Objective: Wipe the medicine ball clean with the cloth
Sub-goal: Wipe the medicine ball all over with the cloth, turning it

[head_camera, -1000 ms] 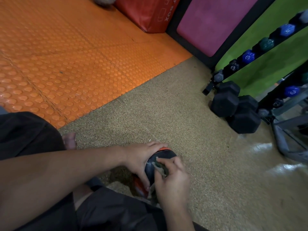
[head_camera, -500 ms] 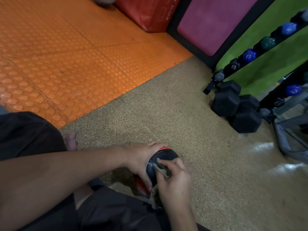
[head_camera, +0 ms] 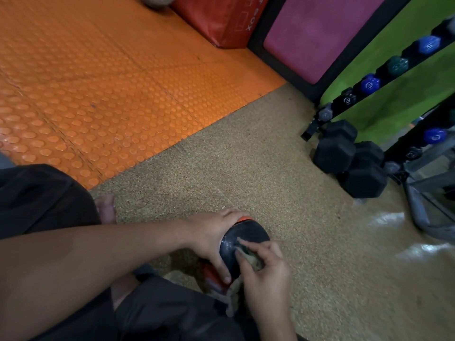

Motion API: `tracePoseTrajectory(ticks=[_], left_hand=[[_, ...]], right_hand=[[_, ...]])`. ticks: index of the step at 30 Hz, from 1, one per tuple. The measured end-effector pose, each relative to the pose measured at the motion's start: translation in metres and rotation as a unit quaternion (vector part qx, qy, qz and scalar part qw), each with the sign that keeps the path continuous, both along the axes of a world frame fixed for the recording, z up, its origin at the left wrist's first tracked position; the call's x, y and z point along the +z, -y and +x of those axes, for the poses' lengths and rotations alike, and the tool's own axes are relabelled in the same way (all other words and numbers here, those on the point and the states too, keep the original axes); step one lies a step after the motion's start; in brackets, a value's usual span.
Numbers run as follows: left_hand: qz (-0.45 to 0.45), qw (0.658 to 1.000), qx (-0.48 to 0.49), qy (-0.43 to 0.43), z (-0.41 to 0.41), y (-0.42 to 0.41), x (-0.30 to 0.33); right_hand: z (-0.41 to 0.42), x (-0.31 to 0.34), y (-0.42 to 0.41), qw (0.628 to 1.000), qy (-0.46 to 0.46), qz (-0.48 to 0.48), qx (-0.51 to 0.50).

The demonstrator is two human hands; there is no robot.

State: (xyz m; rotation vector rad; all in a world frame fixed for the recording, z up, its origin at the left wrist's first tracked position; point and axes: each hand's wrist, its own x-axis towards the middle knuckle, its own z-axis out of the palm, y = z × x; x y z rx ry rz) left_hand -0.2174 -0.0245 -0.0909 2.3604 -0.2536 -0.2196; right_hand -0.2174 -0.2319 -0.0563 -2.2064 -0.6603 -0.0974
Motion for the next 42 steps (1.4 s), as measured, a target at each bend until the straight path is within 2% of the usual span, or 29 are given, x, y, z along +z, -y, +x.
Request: tracePoseTrajectory(ticks=[2,5,8,14,20,25,31,37,39,42], left_hand=[[-0.001,1.000,0.004,-0.006,-0.001,-0.002,-0.001],[-0.002,0.999,0.036,-0.017,0.001,0.003,0.001],[-0.006,0.997,0.066,-0.026,0.005,0.013,0.002],[0.032,0.998,0.053,-0.031,-0.001,0.005,0.005],[0.035,0.995,0.090,-0.032,0.001,0.018,0.012],[0.039,0.996,0.073,-0.034,-0.002,0.014,0.012],[0.000,0.992,0.113,-0.049,0.003,0.019,0.005],[0.019,0.997,0.066,-0.046,-0.003,0.009,0.004],[0.027,0.996,0.065,-0.047,-0.002,0.010,0.006],[0.026,0.996,0.074,-0.041,0.000,0.015,0.008]], right_hand=[[0.004,0.002,0.002,0.999,0.000,-0.015,0.046],[0.024,0.005,0.007,0.998,-0.020,0.014,-0.050],[0.028,0.005,0.005,0.993,0.011,0.005,-0.121],[0.005,0.000,0.003,0.996,0.057,-0.070,-0.005],[0.023,0.004,0.000,0.983,0.062,-0.046,-0.165],[0.005,0.004,0.004,0.996,0.053,-0.065,-0.034],[0.031,0.009,-0.008,0.982,0.079,-0.060,-0.164],[0.002,0.009,0.001,0.994,0.066,-0.087,-0.021],[0.009,0.010,0.000,0.994,0.074,-0.064,-0.047],[0.024,0.019,-0.001,0.989,0.059,0.042,-0.132]])
